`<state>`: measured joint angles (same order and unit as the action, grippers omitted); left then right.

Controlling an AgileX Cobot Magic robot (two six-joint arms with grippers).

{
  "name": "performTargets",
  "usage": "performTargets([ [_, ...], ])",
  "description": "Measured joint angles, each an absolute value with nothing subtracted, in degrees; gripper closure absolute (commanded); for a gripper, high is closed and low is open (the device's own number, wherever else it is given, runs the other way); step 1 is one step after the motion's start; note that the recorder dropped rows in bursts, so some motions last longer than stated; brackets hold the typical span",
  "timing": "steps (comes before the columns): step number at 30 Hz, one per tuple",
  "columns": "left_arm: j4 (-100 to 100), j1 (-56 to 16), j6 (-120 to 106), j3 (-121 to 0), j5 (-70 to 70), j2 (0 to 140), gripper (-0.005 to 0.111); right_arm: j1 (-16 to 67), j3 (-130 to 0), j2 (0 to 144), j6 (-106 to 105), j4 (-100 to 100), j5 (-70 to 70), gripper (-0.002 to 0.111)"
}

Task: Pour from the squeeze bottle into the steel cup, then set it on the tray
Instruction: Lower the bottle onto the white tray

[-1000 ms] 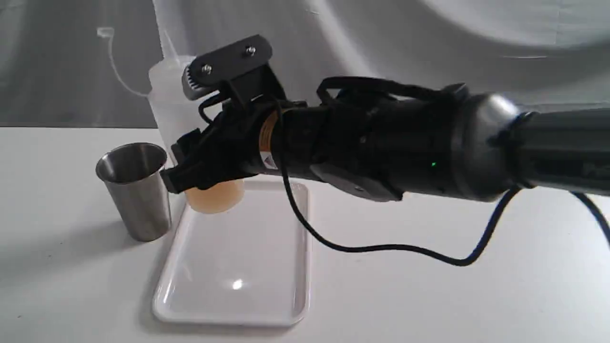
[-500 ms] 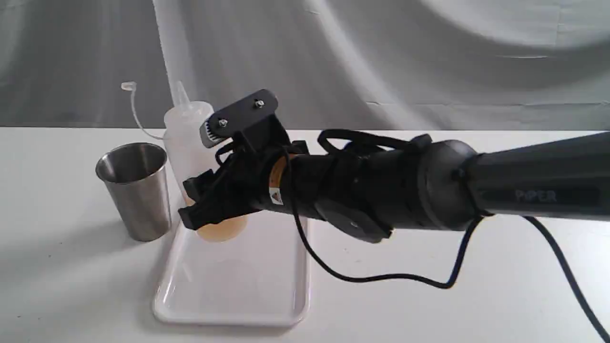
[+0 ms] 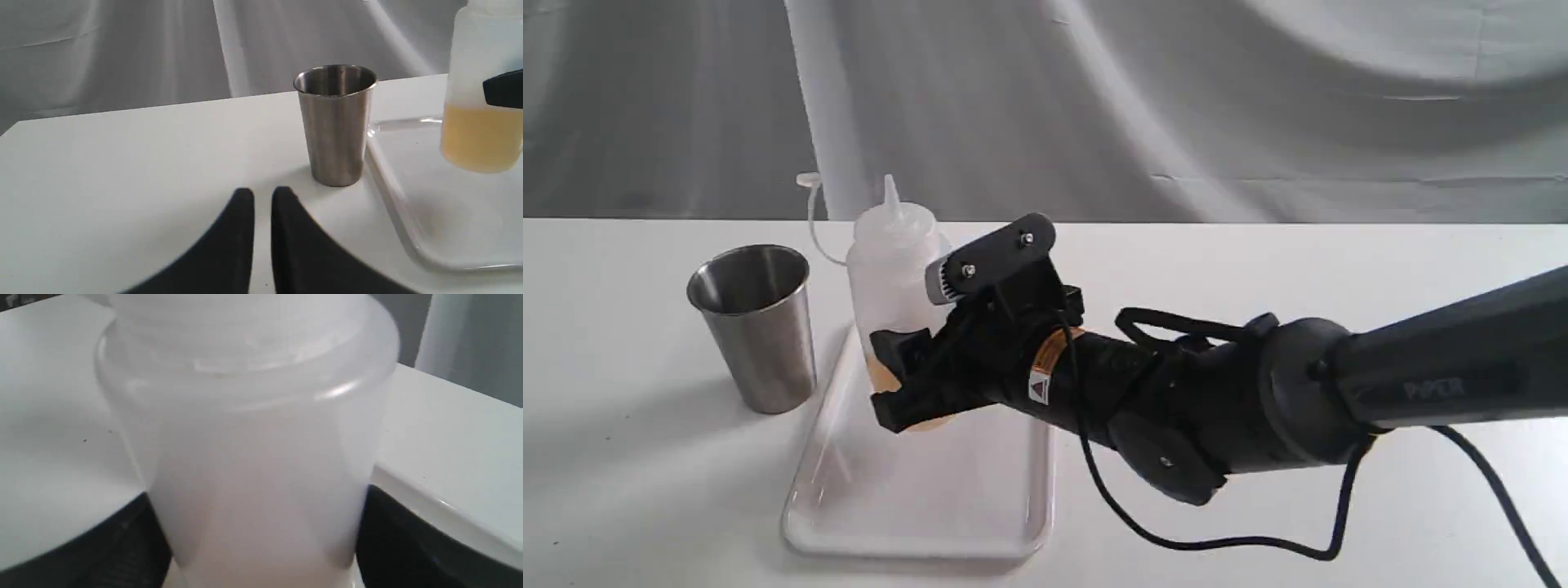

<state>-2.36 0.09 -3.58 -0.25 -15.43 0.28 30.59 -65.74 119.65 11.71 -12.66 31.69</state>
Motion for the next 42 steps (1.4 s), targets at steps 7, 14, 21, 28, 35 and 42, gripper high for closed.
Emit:
performTargets([
  [7,-2.36,0.09,-3.58,-0.26,-15.44,0.28,0.098,30.32,-65.74,122.33,10.67,-8.97,34.10,0.074],
  [14,-2.36,0.09,-3.58,-0.26,-15.44,0.28,0.098,30.32,-65.74,123.17,10.44,-8.64,34.42,0.074],
  [21,-2.36,0.09,-3.58,-0.26,-15.44,0.28,0.098,30.32,-65.74,123.17,10.33,-8.15,33.97,0.074],
  [28,-2.36,0.09,-3.58,-0.26,-15.44,0.28,0.098,30.32,-65.74,123.20,9.85,-6.87,32.86,0.074],
  [35,-2.36,0.09,-3.58,-0.26,-15.44,0.28,0.098,30.32,-65.74,123.20,9.59,-5.50,31.70,0.074],
  [42,-2.36,0.09,-3.58,-0.26,-15.44,0.28,0.098,30.32,-65.74,123.20,9.59,-5.14,31.67,0.074],
])
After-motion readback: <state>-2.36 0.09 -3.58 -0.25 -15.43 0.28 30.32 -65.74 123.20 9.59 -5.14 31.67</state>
